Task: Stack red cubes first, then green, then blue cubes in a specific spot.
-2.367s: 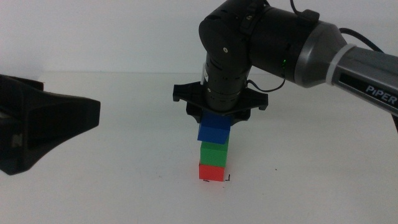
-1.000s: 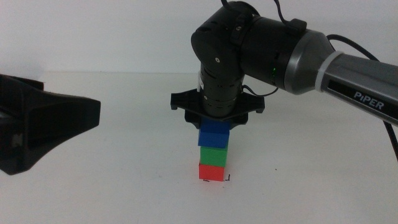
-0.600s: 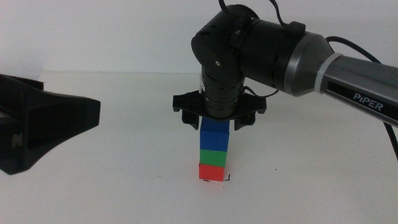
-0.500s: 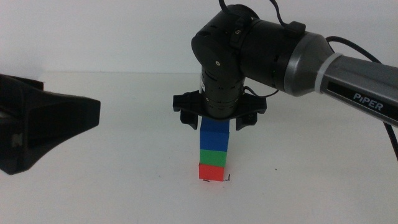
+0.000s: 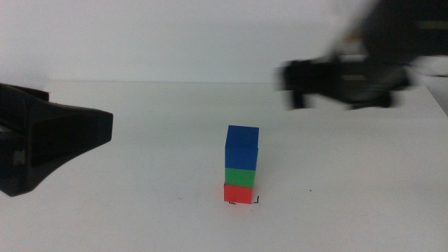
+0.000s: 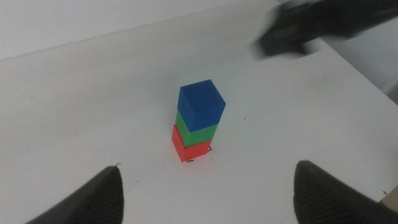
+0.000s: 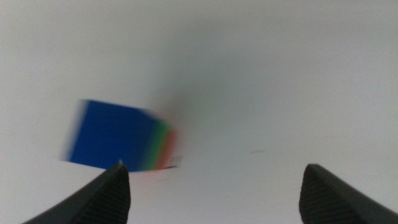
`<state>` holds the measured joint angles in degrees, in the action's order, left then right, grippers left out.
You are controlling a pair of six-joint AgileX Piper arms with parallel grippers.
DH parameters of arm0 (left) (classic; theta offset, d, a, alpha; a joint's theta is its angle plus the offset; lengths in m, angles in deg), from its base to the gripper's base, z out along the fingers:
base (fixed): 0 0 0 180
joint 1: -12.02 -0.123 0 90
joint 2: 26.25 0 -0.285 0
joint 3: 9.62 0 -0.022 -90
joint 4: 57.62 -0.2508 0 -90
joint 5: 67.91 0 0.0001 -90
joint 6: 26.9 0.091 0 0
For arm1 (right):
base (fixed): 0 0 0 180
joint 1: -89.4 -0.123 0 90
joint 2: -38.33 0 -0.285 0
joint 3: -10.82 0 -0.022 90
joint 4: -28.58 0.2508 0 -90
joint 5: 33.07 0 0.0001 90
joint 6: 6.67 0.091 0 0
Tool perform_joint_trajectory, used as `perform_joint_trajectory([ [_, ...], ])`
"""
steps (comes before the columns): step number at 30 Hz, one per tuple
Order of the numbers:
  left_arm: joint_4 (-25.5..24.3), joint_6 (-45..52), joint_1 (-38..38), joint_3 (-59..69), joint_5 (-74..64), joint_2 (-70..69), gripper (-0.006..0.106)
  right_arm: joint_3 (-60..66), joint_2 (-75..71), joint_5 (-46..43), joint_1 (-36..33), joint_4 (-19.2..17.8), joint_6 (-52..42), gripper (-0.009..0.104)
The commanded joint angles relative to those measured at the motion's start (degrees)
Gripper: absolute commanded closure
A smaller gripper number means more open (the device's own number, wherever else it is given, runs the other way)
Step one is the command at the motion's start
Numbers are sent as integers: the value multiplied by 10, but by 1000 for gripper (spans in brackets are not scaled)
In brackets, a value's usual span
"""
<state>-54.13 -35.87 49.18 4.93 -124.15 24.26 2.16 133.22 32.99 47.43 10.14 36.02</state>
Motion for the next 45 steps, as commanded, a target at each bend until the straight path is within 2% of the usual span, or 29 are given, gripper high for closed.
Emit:
perform_joint_trajectory([
  [1, 0, 0, -1, 2, 9, -2, 7, 91, -103, -46, 47, -13, -45, 12],
  [4, 0, 0, -1, 2, 9, -2, 7, 224, -224, -134, 121, 27, -133, 12],
  [9, 0, 0, -1, 2, 9, -2, 7, 386, -377, -294, 255, 150, -314, 12],
  [11, 0, 0, -1, 2, 9, -2, 7, 423, -415, -327, 290, 191, -374, 12],
  [13, 0, 0, -1, 2, 9, -2, 7, 447, -436, -347, 316, 216, -413, 12],
  [25, 0, 0, -1, 2, 9, -2, 7, 451, -445, -363, 332, 221, -421, 12],
  [31, -79, 0, -9, 14, 29, -7, 7, 451, -445, -363, 332, 222, -421, 12],
  [34, -76, 0, -43, 66, 121, -29, 7, 451, -445, -363, 332, 230, -421, 12],
  [37, -38, 0, -96, 166, 254, -62, 7, 463, -448, -369, 332, 231, -421, 12],
  [39, -21, 0, -134, 231, 315, -95, 7, 492, -471, -424, 334, 218, -421, 12],
  [41, -25, 0, -198, 325, 334, -169, 7, 567, -531, -523, 335, 188, -421, 12],
  [45, -27, 0, -278, 447, 332, -281, 7, 684, -628, -536, 341, 184, -421, 12],
])
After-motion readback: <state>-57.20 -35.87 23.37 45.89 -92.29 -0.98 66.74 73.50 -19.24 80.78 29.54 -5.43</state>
